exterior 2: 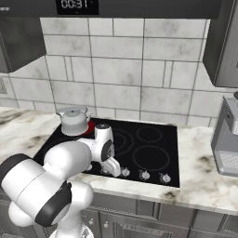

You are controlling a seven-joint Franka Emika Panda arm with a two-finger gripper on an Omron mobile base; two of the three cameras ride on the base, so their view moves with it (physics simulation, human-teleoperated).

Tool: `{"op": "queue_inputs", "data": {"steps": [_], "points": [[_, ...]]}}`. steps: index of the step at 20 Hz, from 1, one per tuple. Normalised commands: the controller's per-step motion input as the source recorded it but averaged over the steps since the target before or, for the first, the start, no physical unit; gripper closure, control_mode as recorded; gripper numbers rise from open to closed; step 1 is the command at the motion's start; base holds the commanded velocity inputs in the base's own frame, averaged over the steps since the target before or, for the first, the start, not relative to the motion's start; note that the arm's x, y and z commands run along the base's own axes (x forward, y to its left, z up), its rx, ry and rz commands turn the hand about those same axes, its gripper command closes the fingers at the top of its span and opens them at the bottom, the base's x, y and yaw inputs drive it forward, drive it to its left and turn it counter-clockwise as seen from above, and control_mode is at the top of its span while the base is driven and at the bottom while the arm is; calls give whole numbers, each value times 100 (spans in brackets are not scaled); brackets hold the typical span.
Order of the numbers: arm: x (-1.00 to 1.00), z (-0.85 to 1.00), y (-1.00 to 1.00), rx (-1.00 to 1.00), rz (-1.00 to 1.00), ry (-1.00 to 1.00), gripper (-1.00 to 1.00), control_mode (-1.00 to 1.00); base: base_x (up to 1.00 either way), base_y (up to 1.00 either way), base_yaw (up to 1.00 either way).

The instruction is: The kettle is done boiling. Turn off the stove, then wait for 300 timesteps before moving the kettle to the dining table.

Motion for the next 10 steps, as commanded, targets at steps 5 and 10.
{"op": "queue_inputs", "data": {"steps": [5, 10], "points": [[-13, -6, 4, 0, -27, 0, 100, -100, 0, 0, 0], [-15, -6, 2, 0, -27, 0, 100, -100, 0, 0, 0]]}}
